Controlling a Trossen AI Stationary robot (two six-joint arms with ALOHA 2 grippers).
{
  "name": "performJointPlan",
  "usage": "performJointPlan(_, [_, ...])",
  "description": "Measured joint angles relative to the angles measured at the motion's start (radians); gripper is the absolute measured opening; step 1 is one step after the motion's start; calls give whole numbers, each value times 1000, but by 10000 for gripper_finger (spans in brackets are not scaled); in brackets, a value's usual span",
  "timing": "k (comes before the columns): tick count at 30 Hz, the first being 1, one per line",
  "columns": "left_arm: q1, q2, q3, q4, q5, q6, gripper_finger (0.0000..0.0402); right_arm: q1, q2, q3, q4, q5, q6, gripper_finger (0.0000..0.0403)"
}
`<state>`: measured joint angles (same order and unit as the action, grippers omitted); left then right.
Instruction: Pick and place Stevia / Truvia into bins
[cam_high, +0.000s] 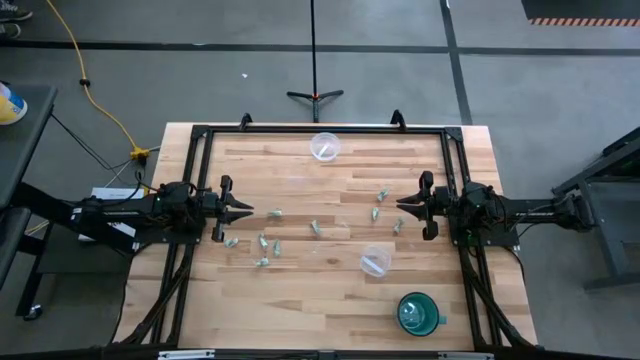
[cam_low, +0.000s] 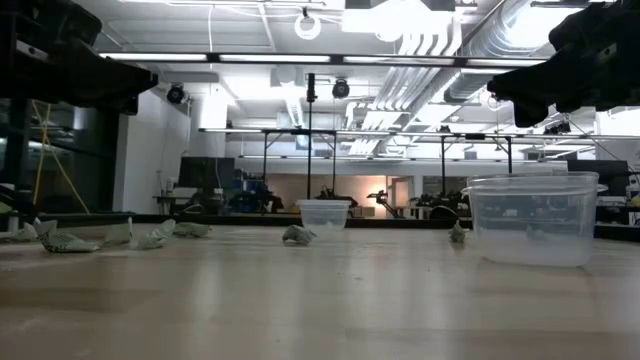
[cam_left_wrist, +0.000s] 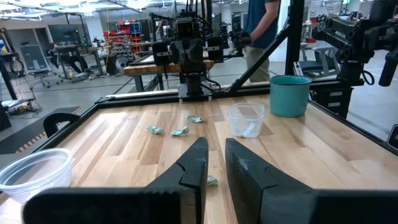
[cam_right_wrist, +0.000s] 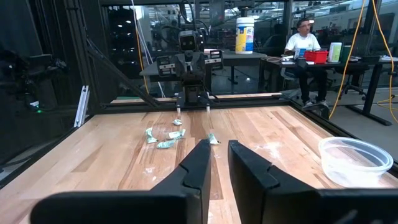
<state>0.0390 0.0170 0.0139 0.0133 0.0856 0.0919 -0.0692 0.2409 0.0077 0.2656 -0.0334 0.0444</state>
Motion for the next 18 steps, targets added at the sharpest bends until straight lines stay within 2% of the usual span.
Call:
performJointPlan(15, [0,0,0,0,0,0,92,0,0,0,0,0,0,48])
performJointPlan(18, [0,0,0,0,0,1,92,0,0,0,11,0,63,44])
